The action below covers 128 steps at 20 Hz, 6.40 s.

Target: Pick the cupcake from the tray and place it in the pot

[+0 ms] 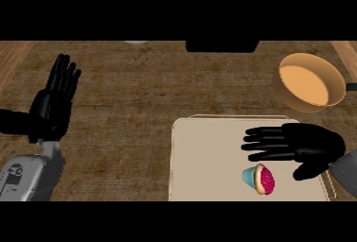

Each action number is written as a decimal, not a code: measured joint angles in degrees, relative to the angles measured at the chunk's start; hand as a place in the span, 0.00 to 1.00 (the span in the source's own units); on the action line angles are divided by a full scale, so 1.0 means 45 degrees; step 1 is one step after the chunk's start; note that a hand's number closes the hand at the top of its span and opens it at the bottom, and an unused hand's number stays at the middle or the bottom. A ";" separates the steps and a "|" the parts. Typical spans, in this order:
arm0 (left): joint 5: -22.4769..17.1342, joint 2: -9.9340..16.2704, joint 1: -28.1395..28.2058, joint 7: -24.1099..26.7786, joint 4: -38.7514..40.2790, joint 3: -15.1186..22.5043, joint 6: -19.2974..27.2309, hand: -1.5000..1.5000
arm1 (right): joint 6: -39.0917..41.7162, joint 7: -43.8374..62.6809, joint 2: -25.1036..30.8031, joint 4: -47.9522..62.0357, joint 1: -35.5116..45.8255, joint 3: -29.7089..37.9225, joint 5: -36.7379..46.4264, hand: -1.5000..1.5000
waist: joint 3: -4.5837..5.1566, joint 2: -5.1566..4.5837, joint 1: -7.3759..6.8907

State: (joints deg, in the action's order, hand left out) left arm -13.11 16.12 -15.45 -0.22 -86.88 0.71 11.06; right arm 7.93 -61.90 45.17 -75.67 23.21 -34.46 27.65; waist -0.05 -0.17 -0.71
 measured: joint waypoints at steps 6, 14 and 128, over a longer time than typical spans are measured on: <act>0.0123 -0.0070 -0.0066 -0.0215 -0.0122 -0.0078 0.0039 0.50 | -0.0345 -0.0151 -0.0393 0.0024 -0.0101 -0.0168 0.0029 0.00 | 0.0001 0.0014 0.0049; 0.0140 0.0000 -0.0149 -0.0277 0.0036 -0.0584 -0.0382 0.50 | -0.0724 0.0194 -0.1396 0.0331 -0.0362 0.0051 0.1310 0.00 | 0.0008 0.0028 0.0112; 0.1167 -0.1030 -0.0232 -0.0582 -0.0212 -0.1353 -0.1127 0.50 | -0.2006 0.9977 -0.3022 1.0231 0.6330 1.5098 0.1639 0.00 | 0.0001 -0.0013 -0.0021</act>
State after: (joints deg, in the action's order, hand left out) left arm -7.86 11.48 -16.50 -2.84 -87.83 -5.38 5.99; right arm -1.10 -17.00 31.58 -29.64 51.69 33.48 35.03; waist -0.04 -0.23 -0.80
